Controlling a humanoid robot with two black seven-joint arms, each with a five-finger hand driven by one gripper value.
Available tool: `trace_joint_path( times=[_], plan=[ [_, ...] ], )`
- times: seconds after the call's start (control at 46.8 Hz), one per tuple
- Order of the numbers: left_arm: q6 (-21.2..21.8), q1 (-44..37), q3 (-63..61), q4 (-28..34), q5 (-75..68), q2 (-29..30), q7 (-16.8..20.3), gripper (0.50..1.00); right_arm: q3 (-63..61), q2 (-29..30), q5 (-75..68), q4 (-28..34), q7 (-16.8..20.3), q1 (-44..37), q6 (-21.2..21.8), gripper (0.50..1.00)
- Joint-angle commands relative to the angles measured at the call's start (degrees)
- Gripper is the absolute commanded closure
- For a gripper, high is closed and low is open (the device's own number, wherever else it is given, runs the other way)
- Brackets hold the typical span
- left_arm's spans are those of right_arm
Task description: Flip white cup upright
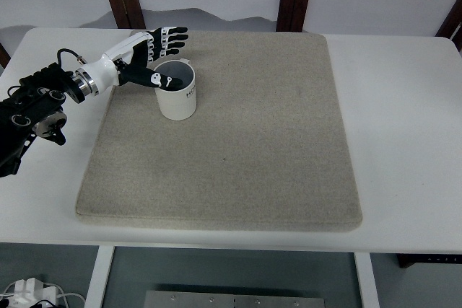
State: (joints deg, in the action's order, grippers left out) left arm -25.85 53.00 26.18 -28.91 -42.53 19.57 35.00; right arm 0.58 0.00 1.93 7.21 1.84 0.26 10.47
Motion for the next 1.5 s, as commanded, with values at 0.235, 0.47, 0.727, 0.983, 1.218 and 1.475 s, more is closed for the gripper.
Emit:
trace_joint_path(
  times=[0.235,0.47,0.727,0.983,1.218,1.475],
  plan=[
    [-1.0,0.8,1.0,-2.3,0.5,0.6,0.0,0.506,0.0,0.0,0.0,0.0,0.0,0.0,0.0,0.548],
    [-0.9,2.5,1.3,-2.6,3.2,0.7,0.0,0.506,0.0,0.0,0.0,0.0,0.0,0.0,0.0,0.548],
    [-0.2,5.2,1.2,-2.0,6.5,0.7,0.0,0.506,0.0,0.0,0.0,0.0,0.0,0.0,0.0,0.548],
    [0.2,5.8,1.2,-0.9,11.7,0.3,0.0,0.506,0.0,0.0,0.0,0.0,0.0,0.0,0.0,0.548],
    [0.2,5.8,0.9,2.7,14.2,0.1,0.0,0.506,0.0,0.0,0.0,0.0,0.0,0.0,0.0,0.548],
    [0.2,5.8,0.9,6.8,22.0,-0.1,0.0,0.506,0.0,0.0,0.0,0.0,0.0,0.0,0.0,0.548]
  ],
)
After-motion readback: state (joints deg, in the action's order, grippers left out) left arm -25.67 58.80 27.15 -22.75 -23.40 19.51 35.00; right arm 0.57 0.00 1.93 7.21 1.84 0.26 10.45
